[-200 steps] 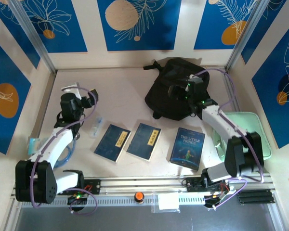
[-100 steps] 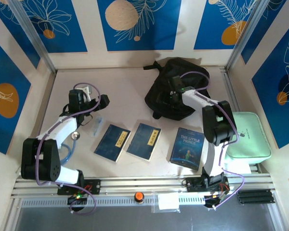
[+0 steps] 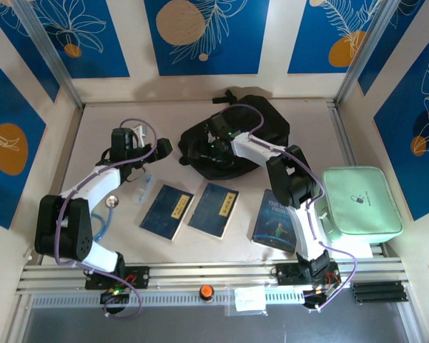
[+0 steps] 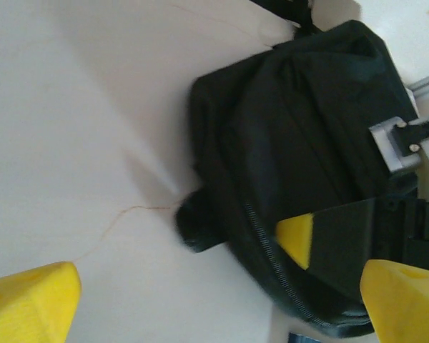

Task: Pack the student bag
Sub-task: Move the student bag to the top-center of the table, then unzip the student bag at the top-center of the table.

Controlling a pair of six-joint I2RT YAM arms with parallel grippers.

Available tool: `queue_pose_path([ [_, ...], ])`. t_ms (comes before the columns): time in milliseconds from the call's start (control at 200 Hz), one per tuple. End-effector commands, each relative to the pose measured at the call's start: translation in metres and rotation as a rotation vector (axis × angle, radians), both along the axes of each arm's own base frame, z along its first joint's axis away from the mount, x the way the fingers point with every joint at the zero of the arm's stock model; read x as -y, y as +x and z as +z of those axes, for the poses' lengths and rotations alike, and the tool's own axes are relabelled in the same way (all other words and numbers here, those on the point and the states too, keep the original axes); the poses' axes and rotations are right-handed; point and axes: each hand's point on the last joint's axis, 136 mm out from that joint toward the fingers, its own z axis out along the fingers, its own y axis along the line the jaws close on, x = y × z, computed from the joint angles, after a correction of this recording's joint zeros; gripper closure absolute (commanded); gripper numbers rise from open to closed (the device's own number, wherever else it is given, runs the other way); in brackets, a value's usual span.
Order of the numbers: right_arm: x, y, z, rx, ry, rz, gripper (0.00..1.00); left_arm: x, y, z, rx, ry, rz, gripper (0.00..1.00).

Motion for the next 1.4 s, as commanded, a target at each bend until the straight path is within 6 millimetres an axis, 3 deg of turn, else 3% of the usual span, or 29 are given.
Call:
queue_pose_path([
  [0,0.001,-0.004,0.046,0.038,0.066,0.054,0.12,0.035,0.001,0.014,0.001,-0.010,-0.107,0.00],
  [80,0.018,-0.007,0.079,0.105,0.090,0.033,0.12,0.059,0.004,0.019,0.010,0.016,-0.167,0.00],
  [175,0.049,-0.013,0.092,0.148,0.084,-0.051,0.13,0.089,0.007,0.018,0.006,0.035,-0.231,0.03],
  [380,0.147,-0.042,0.064,0.015,0.063,-0.394,0.20,0.145,0.002,-0.009,-0.108,0.048,-0.349,0.18],
  [485,0.169,-0.061,0.049,-0.064,0.092,-0.484,0.23,0.157,-0.010,-0.025,-0.185,0.077,-0.375,0.23],
  [675,0.172,-0.078,0.021,-0.170,0.106,-0.510,0.32,0.164,-0.030,-0.050,-0.261,0.082,-0.399,0.32],
  [830,0.169,-0.076,0.002,-0.191,0.106,-0.482,0.58,0.156,-0.039,-0.077,-0.334,0.104,-0.369,0.46],
  [915,0.175,-0.085,-0.012,-0.199,0.090,-0.490,0.64,0.152,-0.043,-0.088,-0.351,0.103,-0.349,0.53],
  [1070,0.184,-0.090,-0.034,-0.243,0.119,-0.509,0.70,0.151,-0.053,-0.105,-0.389,0.078,-0.343,0.58],
  [1230,0.188,-0.079,-0.034,-0.233,0.142,-0.523,0.70,0.156,-0.057,-0.105,-0.395,0.074,-0.369,0.60],
  [1395,0.186,-0.070,-0.040,-0.257,0.161,-0.529,0.71,0.168,-0.056,-0.083,-0.330,0.117,-0.428,0.60],
])
